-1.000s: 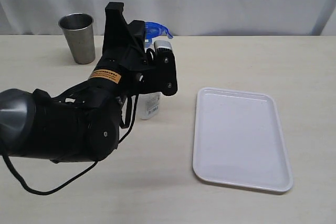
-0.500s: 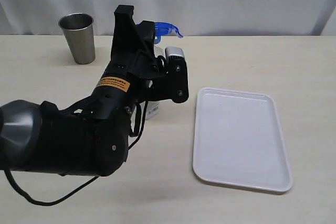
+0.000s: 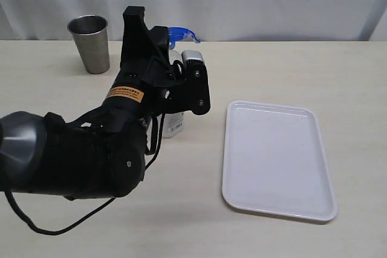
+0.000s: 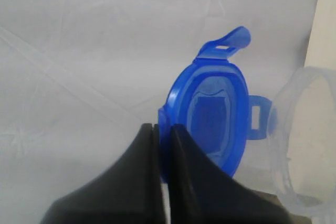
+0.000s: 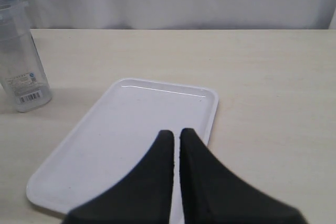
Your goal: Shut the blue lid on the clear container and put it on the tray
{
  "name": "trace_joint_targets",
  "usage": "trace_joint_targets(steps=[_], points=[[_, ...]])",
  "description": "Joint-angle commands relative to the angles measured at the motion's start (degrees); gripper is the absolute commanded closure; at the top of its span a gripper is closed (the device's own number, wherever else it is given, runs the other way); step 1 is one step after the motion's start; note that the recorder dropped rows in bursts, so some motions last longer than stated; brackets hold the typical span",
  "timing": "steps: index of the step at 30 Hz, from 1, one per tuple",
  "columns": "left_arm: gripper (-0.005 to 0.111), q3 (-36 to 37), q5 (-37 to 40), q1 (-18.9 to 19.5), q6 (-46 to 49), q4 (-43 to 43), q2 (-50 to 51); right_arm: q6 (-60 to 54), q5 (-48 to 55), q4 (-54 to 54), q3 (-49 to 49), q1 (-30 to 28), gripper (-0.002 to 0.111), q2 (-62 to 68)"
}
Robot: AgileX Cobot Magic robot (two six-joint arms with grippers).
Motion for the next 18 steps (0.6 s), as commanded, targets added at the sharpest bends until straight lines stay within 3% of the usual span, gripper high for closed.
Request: trace_joint_targets(steps=[1, 18], points=[[0.107, 0.17, -0.15, -0.98, -0.13, -0.21, -0.40, -0.28, 0.07, -0.48, 0.13, -0.33, 0.104, -0.24], [0.107, 3.22, 0.39, -2.78, -0.13, -1.57, -0.40, -0.28, 0.07, -0.48, 0.13, -0.33, 0.104, -0.24]])
